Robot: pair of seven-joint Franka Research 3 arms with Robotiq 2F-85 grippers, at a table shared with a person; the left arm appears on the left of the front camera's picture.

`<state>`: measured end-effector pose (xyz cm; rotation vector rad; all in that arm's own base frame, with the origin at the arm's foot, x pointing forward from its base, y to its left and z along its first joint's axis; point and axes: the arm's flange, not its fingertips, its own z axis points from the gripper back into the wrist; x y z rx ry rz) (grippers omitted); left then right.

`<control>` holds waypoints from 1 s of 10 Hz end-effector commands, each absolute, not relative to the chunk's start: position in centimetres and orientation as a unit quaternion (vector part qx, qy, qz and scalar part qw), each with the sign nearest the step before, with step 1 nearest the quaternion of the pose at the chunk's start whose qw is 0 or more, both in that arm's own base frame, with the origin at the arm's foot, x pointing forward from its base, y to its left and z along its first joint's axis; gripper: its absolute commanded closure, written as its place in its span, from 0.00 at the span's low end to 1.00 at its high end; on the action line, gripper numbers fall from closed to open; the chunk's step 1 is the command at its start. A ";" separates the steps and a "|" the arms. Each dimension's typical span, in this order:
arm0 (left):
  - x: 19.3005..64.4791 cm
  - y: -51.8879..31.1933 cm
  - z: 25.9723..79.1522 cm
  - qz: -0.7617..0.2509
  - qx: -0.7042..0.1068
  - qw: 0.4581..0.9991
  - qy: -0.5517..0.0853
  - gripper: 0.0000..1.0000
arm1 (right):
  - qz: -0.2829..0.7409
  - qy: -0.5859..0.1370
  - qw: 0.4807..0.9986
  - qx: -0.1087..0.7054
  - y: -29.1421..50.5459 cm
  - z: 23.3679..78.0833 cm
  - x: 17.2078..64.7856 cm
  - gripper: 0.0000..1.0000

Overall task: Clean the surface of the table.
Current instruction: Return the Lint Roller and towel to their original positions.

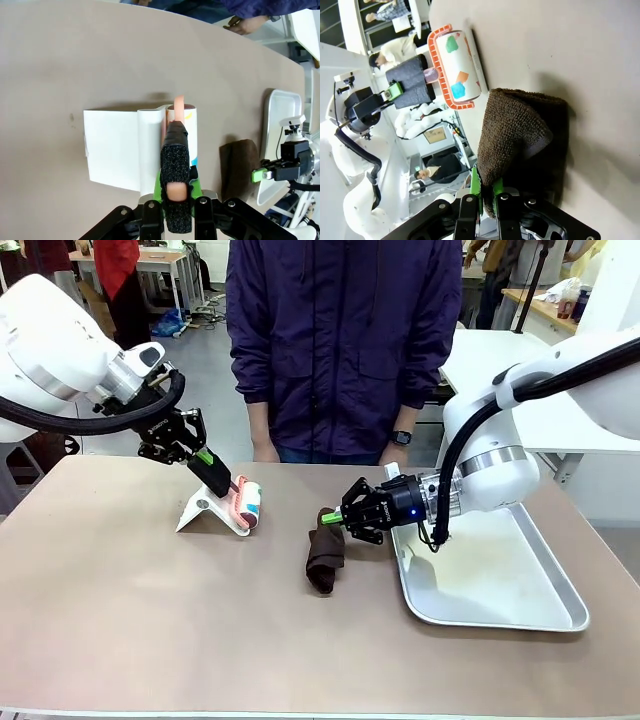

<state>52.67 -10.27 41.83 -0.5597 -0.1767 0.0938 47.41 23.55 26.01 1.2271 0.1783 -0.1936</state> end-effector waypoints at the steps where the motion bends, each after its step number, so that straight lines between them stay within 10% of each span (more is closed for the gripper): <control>1: 53.2 -10.3 42.1 0.060 -0.257 0.962 -0.072 0.46 | -0.092 0.082 0.798 0.590 23.9 26.0 48.0 0.36; 2: 53.1 -10.0 42.2 0.057 -0.255 0.962 -0.073 0.18 | -0.094 0.085 0.797 0.590 23.8 26.0 48.0 0.10; 3: 53.0 -10.0 42.4 0.056 -0.258 0.962 -0.074 0.00 | -0.093 0.085 0.796 0.592 23.7 26.0 48.0 0.30; 4: 52.9 -9.9 42.5 0.055 -0.257 0.962 -0.076 0.00 | -0.094 0.085 0.794 0.594 23.7 26.0 48.0 0.00; 10: 50.0 -9.4 44.5 0.043 -0.275 0.954 -0.113 0.00 | -0.078 0.078 0.807 0.580 22.7 26.9 46.8 0.00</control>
